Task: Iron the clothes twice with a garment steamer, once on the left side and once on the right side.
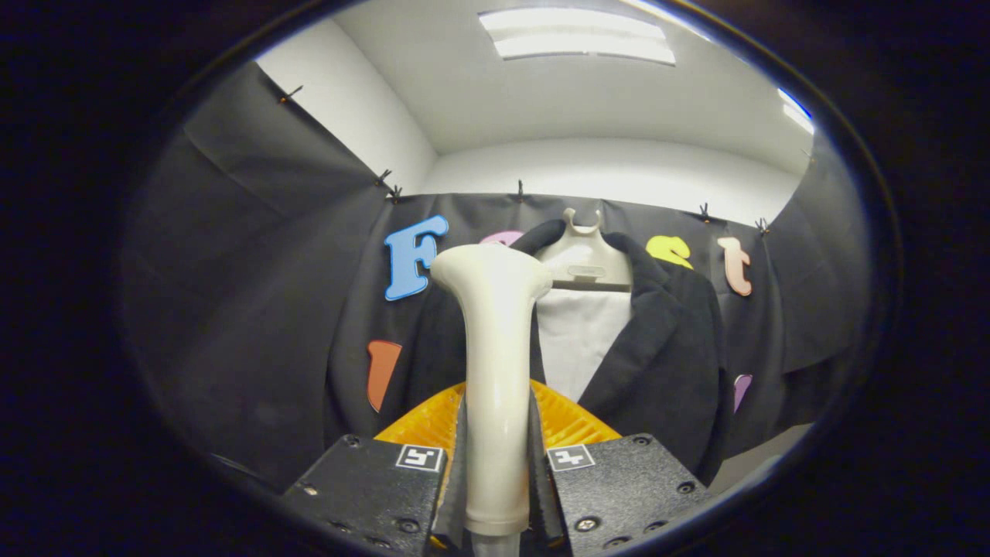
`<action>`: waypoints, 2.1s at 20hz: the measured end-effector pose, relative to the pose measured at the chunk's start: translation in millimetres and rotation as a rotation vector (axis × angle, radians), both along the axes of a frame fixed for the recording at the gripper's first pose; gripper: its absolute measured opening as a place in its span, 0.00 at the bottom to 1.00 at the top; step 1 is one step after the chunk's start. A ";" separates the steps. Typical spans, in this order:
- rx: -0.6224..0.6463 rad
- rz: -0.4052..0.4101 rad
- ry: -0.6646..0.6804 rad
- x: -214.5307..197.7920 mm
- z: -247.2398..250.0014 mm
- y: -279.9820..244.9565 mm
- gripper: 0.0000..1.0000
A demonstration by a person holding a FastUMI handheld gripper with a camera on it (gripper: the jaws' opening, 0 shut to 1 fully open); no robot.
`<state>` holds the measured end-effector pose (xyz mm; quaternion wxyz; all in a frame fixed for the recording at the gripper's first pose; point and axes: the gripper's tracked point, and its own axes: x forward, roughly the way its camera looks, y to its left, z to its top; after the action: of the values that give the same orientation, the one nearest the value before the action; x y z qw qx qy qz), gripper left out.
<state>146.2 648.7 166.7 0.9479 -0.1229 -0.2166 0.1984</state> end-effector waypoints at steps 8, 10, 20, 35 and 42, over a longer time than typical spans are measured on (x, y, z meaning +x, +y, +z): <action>-0.049 -0.054 0.057 -5.2 -32.5 -30.4 0.36; -0.057 -0.059 0.071 -9.0 -40.3 -34.8 0.36; -0.118 -0.077 0.147 -26.7 -93.2 -57.8 0.35; -0.277 -0.122 0.321 -28.3 -200.5 -92.1 0.36; -0.307 -0.170 0.416 -28.1 -243.4 -114.4 0.36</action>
<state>118.1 534.3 -76.6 0.9556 -0.2397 0.0266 0.1696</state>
